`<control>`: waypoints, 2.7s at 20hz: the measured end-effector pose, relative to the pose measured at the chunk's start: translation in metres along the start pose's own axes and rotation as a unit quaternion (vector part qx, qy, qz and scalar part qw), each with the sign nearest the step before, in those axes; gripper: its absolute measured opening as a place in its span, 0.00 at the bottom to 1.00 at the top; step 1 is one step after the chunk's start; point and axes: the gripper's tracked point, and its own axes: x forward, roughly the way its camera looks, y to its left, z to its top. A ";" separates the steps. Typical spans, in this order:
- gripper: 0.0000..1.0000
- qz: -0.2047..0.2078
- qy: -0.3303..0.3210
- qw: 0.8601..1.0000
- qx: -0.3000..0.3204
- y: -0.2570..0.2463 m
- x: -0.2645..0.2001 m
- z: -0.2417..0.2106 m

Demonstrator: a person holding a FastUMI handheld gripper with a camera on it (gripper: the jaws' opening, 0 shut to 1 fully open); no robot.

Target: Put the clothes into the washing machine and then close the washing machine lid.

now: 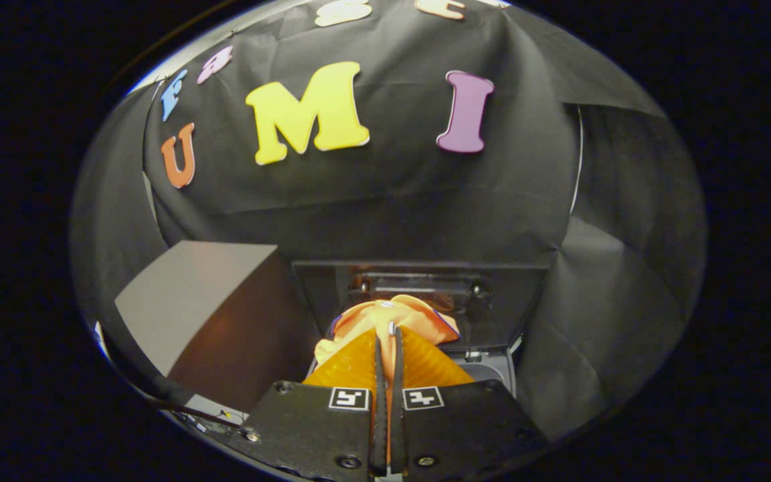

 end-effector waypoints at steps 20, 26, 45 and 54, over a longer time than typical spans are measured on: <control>0.05 -0.014 0.179 0.983 0.032 -0.038 0.062 -0.194; 0.05 -0.013 0.215 0.976 0.037 -0.039 0.058 -0.209; 0.83 -0.040 0.256 0.965 0.041 -0.042 0.059 -0.224; 0.83 -0.057 0.238 0.969 0.035 -0.046 0.050 -0.219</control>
